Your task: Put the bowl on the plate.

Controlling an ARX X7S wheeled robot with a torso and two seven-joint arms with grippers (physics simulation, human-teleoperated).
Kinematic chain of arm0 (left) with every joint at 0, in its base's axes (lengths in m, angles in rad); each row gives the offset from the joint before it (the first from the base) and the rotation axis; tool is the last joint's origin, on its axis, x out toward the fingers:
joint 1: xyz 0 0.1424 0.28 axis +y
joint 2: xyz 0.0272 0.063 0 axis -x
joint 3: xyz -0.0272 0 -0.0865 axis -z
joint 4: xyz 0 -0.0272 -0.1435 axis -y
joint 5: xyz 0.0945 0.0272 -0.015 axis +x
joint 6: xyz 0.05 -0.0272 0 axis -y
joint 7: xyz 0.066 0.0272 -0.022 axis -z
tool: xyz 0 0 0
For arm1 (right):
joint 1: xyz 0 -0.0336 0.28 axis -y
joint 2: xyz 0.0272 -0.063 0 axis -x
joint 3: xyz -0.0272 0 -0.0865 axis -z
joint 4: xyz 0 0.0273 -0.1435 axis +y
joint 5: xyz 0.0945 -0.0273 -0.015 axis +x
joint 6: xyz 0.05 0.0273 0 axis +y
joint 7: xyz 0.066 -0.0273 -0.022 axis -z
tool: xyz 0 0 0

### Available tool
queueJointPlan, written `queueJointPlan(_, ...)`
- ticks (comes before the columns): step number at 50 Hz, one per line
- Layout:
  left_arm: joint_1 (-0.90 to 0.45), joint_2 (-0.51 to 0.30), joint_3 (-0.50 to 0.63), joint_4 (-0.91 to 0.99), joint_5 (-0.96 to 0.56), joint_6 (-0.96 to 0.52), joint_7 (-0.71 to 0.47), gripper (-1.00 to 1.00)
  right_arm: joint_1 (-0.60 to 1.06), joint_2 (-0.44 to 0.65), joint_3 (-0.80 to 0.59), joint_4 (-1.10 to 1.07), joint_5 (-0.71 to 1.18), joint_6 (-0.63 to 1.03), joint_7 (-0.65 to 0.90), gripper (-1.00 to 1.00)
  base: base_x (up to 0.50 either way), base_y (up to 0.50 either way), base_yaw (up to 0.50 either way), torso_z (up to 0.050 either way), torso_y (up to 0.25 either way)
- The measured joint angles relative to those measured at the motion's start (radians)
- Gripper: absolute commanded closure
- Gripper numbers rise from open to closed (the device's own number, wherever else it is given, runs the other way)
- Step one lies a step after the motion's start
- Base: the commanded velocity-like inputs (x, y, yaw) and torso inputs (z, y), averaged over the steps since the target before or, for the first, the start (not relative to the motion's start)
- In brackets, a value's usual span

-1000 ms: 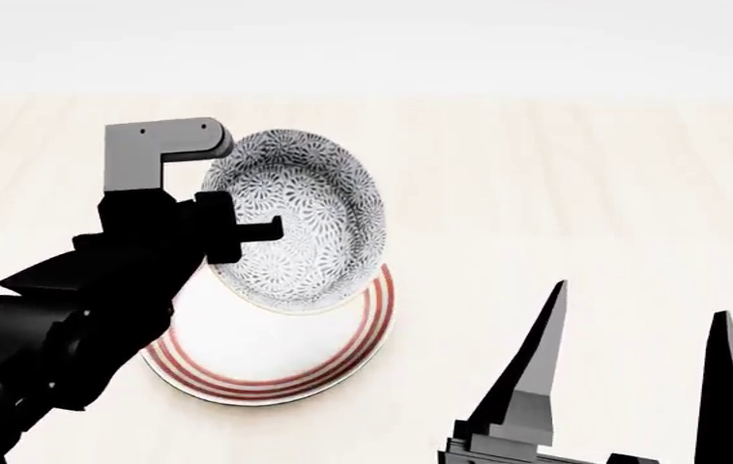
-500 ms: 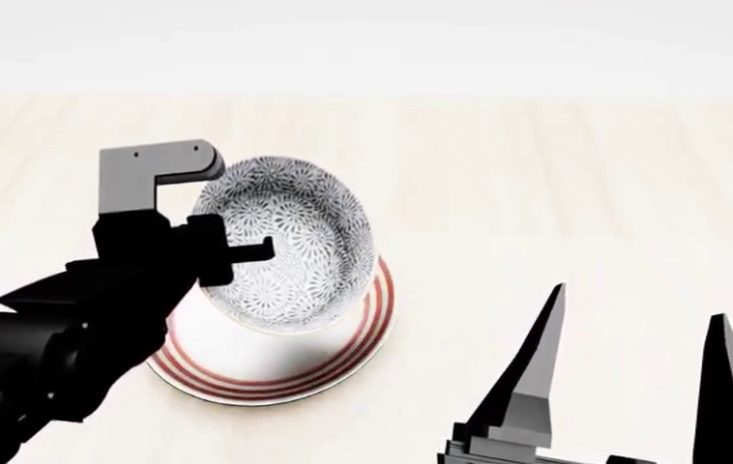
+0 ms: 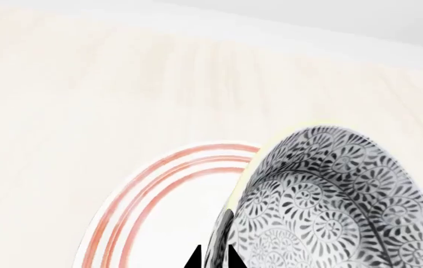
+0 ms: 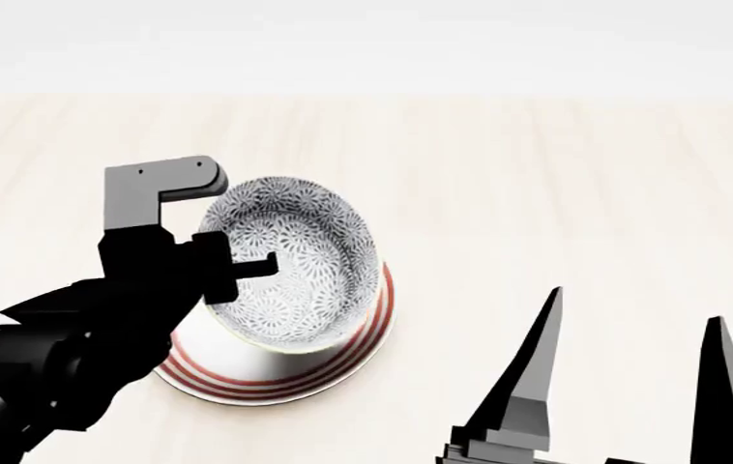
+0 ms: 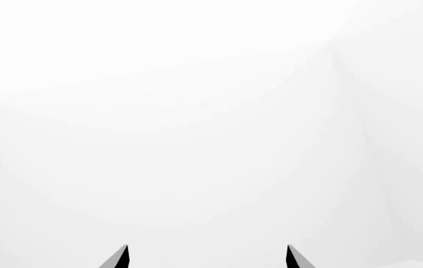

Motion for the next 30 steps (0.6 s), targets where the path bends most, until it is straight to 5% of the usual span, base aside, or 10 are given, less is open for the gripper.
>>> queueJointPlan(30, 0.018, 0.000, 0.034, -0.013, -0.089, -0.014, -0.011, 1.00, -0.004, 0.007, -0.010, 0.007, 0.002, -0.008, 0.005, -1.00, 0.00, 0.00, 0.00, 0.000, 0.000)
